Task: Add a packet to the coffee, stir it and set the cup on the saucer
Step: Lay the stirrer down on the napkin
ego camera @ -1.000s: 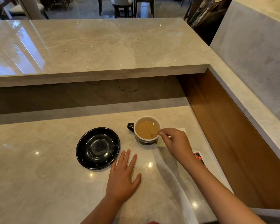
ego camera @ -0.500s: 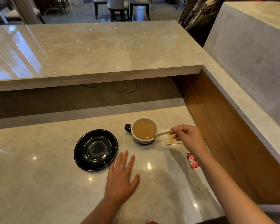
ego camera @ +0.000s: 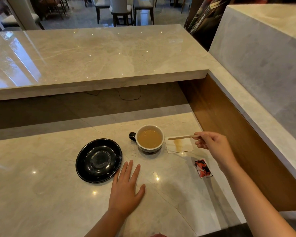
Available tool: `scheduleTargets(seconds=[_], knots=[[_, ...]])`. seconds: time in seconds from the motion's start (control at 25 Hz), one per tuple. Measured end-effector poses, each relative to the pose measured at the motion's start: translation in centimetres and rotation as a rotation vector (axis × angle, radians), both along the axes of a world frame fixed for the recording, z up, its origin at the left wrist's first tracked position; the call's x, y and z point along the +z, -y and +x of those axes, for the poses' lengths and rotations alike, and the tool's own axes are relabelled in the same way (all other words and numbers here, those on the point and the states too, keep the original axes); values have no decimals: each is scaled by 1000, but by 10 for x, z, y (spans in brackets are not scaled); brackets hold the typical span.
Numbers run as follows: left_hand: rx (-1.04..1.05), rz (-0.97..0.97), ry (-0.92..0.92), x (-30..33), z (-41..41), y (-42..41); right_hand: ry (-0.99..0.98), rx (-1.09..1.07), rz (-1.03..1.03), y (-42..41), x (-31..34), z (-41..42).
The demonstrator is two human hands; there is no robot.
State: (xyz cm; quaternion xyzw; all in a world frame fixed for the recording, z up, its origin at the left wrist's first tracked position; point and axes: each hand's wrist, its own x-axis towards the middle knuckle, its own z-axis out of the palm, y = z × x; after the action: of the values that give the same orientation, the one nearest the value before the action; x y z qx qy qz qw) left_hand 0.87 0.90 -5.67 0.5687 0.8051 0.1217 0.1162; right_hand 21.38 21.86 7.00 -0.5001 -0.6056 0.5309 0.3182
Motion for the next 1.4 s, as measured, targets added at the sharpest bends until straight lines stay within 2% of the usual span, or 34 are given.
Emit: scheduleTargets(seconds=[0.16,0.32,0.48,0.52,0.68,0.88,1.08,1.4], knots=[[1,-11,-11,0,0,0,174,86,198,7,-8,8],[2,-10,-8,0,0,1,479,266,798,16,-23,16],[7,17,19,0,0,0,644,423,1010,28,-46,24],[7,22,22,0,0,0,670,455,1019,30,-53,26],[7,30,25,0,0,0,676,525,834,38,-74,38],[-2,25,24,0,1,0,759,559,1009,50,-84,38],[-9,54,29,1,0,0,818,542,1067,53,-95,42],[-7,45,19,-3,-1,1,793,515,870,56,-89,36]])
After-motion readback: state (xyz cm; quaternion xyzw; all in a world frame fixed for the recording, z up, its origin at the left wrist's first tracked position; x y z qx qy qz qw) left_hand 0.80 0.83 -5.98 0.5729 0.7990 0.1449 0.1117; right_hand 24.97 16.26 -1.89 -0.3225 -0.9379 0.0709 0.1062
